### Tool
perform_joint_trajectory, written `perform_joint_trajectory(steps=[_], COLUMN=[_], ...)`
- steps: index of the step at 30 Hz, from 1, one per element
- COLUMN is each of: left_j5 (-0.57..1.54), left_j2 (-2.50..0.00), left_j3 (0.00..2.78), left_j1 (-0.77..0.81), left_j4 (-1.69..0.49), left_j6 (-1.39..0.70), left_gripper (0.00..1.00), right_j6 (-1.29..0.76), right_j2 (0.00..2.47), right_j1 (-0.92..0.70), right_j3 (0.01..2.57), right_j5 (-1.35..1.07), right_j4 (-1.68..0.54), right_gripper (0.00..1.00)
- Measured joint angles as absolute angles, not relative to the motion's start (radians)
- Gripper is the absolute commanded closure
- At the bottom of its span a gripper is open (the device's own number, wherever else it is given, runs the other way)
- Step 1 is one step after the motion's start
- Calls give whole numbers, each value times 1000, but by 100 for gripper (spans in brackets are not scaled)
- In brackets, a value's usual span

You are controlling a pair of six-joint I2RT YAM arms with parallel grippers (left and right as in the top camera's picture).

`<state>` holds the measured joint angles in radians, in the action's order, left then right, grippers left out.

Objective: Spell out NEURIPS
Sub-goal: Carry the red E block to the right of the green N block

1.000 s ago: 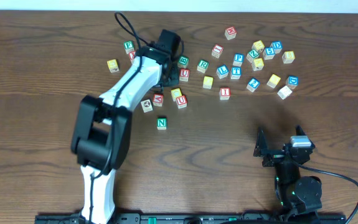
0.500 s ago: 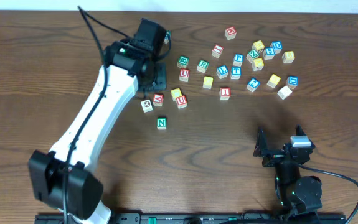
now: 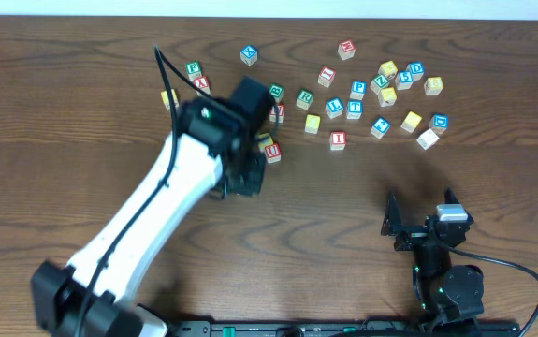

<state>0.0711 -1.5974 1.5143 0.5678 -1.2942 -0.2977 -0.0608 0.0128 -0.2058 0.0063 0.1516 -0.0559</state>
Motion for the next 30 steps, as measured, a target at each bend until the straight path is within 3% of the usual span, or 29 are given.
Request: perform_joint_trajectory(steps=[12,19,30], left_j5=[-14,-121,-142], left_j2=[-1312,-1400,-1623], left_j3=[1220,1088,1084], left_j1=[755,760,760], left_j4=[-905,-760,-640], left_j6=[-404,-575,-622], left_gripper=[93,93,93], right_j6=[-61,-61,-61], right_j2=[13,13,13], right_j1=[-206,-206,-206], right_j3=[6,6,6], right_j5=[152,151,151], right_j4=[-56,-56,-56], right_gripper=[1,1,1])
